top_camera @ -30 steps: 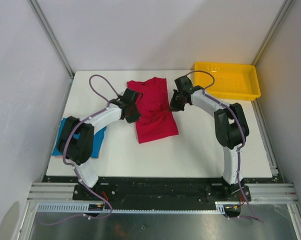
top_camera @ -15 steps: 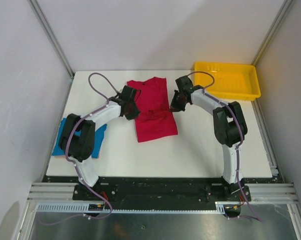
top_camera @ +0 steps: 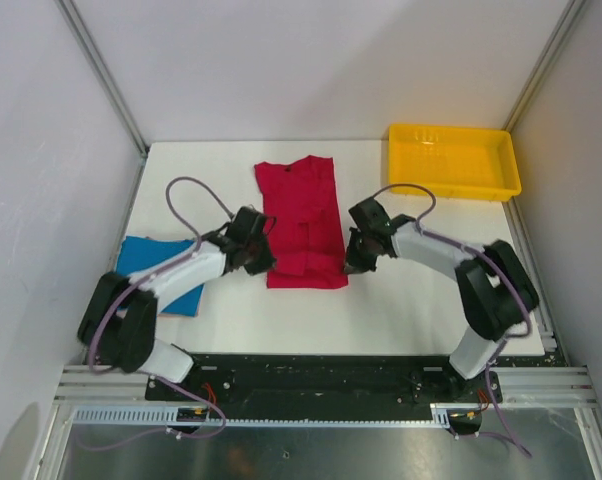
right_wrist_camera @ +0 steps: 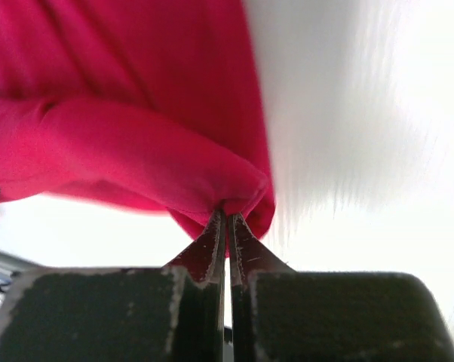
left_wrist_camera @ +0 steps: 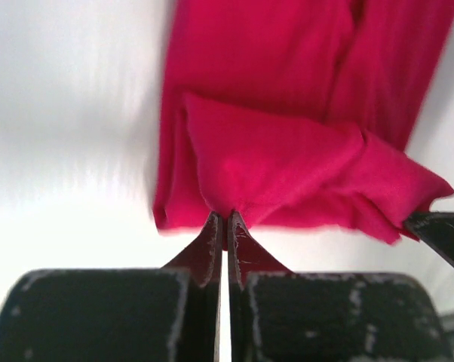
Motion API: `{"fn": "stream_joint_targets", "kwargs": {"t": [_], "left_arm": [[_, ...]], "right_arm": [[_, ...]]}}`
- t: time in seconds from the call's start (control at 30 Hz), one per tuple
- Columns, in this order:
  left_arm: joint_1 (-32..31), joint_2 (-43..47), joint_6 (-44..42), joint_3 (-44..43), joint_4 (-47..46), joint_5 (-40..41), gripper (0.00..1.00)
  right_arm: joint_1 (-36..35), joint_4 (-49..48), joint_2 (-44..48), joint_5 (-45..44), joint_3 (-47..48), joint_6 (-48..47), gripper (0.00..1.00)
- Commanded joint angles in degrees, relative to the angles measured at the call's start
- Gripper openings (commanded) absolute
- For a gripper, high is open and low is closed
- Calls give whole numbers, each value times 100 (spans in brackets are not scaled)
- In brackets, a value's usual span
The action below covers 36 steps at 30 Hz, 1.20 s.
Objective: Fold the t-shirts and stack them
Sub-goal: Fold the folded rectangular tshirt in 1/3 of the way
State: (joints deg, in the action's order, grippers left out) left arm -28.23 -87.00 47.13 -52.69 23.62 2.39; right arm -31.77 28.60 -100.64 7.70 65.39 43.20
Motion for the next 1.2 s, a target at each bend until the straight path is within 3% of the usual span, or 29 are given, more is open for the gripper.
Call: {"fn": "stream_joint_targets", "kwargs": {"t": [0.0, 0.17, 0.33, 0.77, 0.9, 1.0, 1.17], "left_arm": [[-576, 1510, 593, 833, -49, -104, 0], [-1288, 2989, 1529, 1975, 314, 51, 0], [-2234, 4060, 2508, 2392, 1083, 349, 0], [-4157, 4753, 4255, 2460, 2539, 733, 0], [-4382, 4744, 4426, 2422, 2633, 794, 0], [-4386, 4789, 4345, 2188, 2691, 1134, 0], [-3513, 4431, 3309, 1505, 2669, 1381, 0]], "right_arm": [[-489, 158, 1406, -336, -693, 476, 0], [-1363, 429, 2414, -665, -1604, 1151, 0], [-2471, 815, 3112, -1223, -2111, 2117, 0], [-4436, 1778, 3595, -2004, -2335, 3660, 0], [-4503, 1702, 3513, -2008, -2354, 3635, 0], [-4152, 1630, 3553, -1954, -2240, 3311, 0], [-3119, 1602, 3468, -1949, -1553, 2288, 0]]}}
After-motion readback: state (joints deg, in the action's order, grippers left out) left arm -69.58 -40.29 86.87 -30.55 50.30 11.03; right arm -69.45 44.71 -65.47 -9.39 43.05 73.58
